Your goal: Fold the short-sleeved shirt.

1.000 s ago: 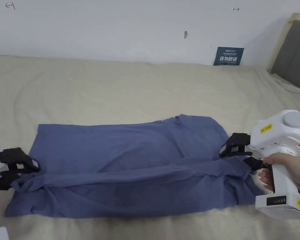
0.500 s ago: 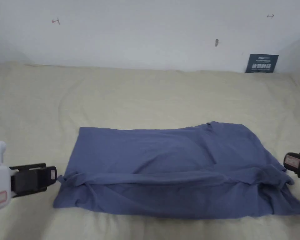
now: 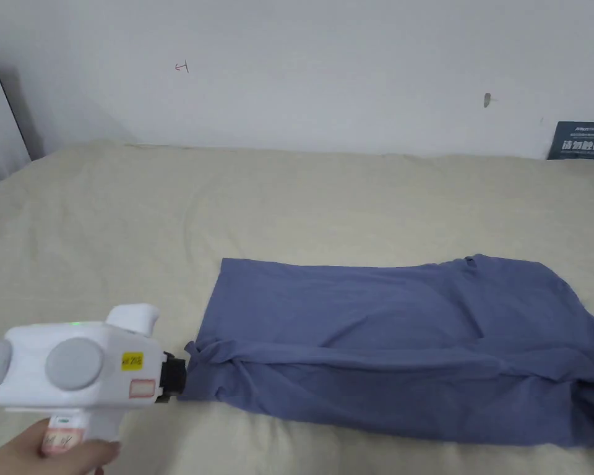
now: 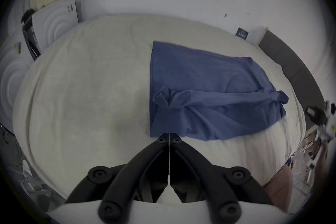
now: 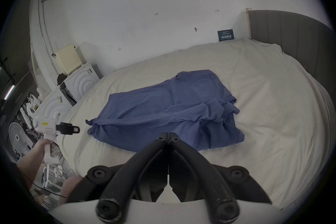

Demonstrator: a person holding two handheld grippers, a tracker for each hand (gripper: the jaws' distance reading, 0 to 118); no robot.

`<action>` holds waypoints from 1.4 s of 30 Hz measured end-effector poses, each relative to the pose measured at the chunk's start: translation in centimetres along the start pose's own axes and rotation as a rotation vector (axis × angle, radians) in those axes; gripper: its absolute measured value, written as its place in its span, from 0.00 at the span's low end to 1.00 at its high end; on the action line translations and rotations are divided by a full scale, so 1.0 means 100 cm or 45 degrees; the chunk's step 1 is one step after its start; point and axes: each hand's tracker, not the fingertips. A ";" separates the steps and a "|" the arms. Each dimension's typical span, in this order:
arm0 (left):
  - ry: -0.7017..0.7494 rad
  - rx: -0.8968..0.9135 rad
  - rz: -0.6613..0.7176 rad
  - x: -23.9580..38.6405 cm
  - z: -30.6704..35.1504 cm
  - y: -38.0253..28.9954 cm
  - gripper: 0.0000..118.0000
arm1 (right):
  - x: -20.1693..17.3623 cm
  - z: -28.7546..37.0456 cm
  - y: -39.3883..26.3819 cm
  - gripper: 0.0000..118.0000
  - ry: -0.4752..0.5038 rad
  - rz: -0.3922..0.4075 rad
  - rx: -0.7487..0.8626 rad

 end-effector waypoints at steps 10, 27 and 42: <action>0.075 -0.173 -0.066 -0.022 -0.077 0.034 1.00 | -0.004 -0.016 -0.013 0.00 0.009 0.083 -0.131; 0.099 -0.252 -0.271 0.016 -0.063 0.041 0.09 | 0.013 -0.033 0.006 0.00 0.004 0.089 -0.119; 0.072 -0.256 -0.270 0.026 -0.057 0.041 0.07 | 0.114 -0.114 0.068 0.74 -0.263 -0.329 -0.604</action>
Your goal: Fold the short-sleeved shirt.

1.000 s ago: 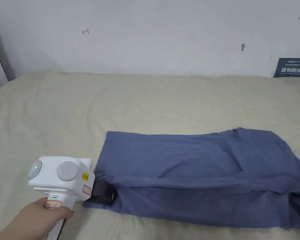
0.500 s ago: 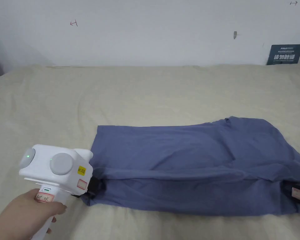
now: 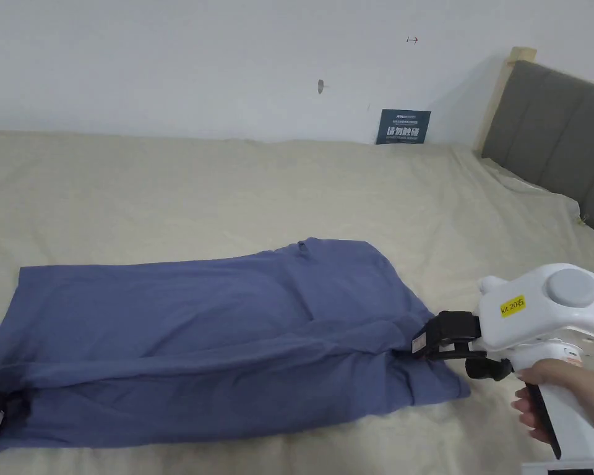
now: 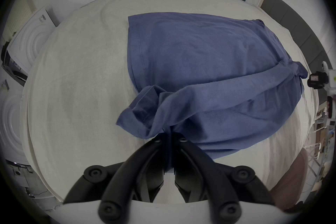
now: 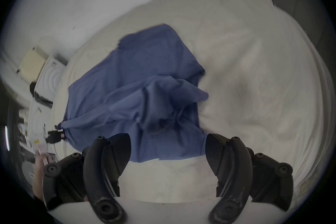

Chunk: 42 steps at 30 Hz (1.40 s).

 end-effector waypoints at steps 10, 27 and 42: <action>-0.078 -0.034 0.040 -0.006 -0.005 0.000 0.07 | 0.016 -0.036 -0.001 0.16 -0.124 0.085 -0.052; -0.077 0.076 0.034 -0.009 0.059 -0.002 0.07 | -0.015 0.076 -0.020 0.06 0.015 0.258 0.158; -0.072 -0.012 -0.063 0.026 0.095 -0.111 0.07 | 0.019 0.094 -0.118 0.06 0.040 0.258 -0.075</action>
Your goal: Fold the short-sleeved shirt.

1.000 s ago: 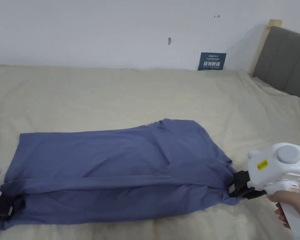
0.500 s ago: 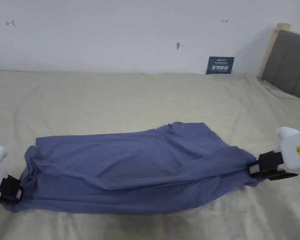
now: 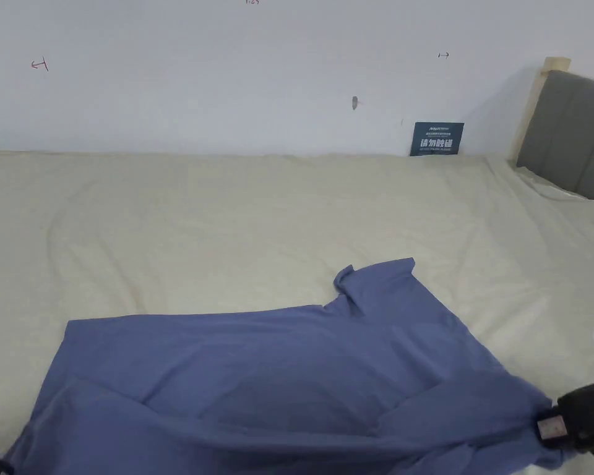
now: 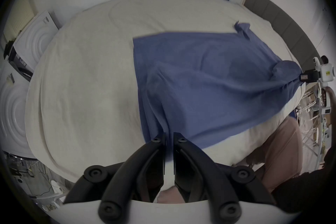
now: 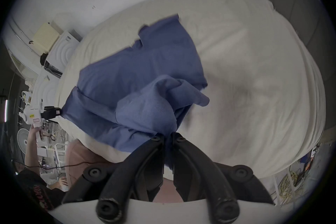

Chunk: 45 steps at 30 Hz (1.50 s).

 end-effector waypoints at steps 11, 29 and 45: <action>-0.023 -0.037 0.223 -0.023 -0.031 -0.036 0.09 | 0.024 -0.049 -0.025 0.67 -0.378 -0.005 -0.062; -0.112 0.551 0.053 0.033 0.052 0.011 0.00 | -0.093 0.022 -0.008 0.00 0.257 0.082 0.606; -0.005 0.239 0.180 -0.121 -0.078 0.194 0.14 | -0.117 -0.041 0.046 0.00 0.179 0.308 0.501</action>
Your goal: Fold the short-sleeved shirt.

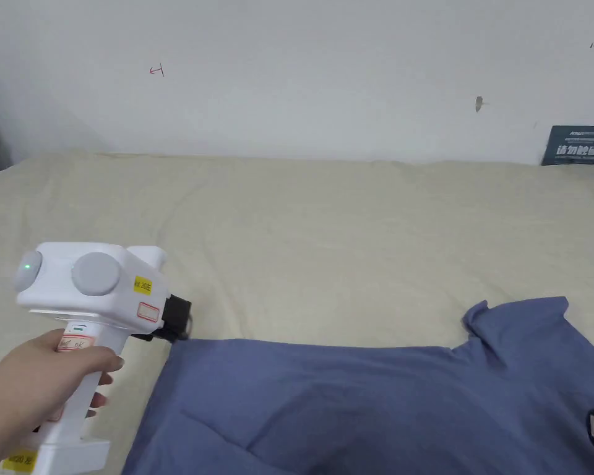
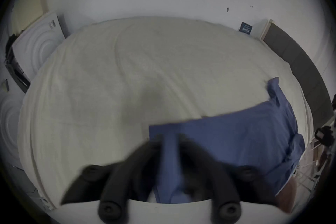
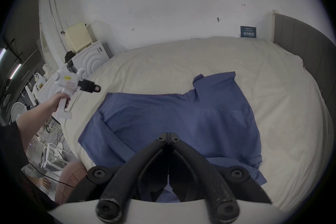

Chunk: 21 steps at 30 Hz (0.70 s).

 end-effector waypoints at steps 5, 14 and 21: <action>0.032 -0.121 0.007 -0.023 -0.052 0.014 0.97 | 0.008 -0.023 -0.003 0.00 0.008 -0.014 -0.084; 0.121 -0.193 -0.070 -0.028 -0.082 0.017 0.94 | 0.013 -0.045 -0.005 0.00 -0.007 -0.003 -0.175; 0.098 -0.148 -0.190 0.005 -0.066 0.010 0.20 | 0.012 -0.053 0.000 0.00 -0.004 0.006 -0.176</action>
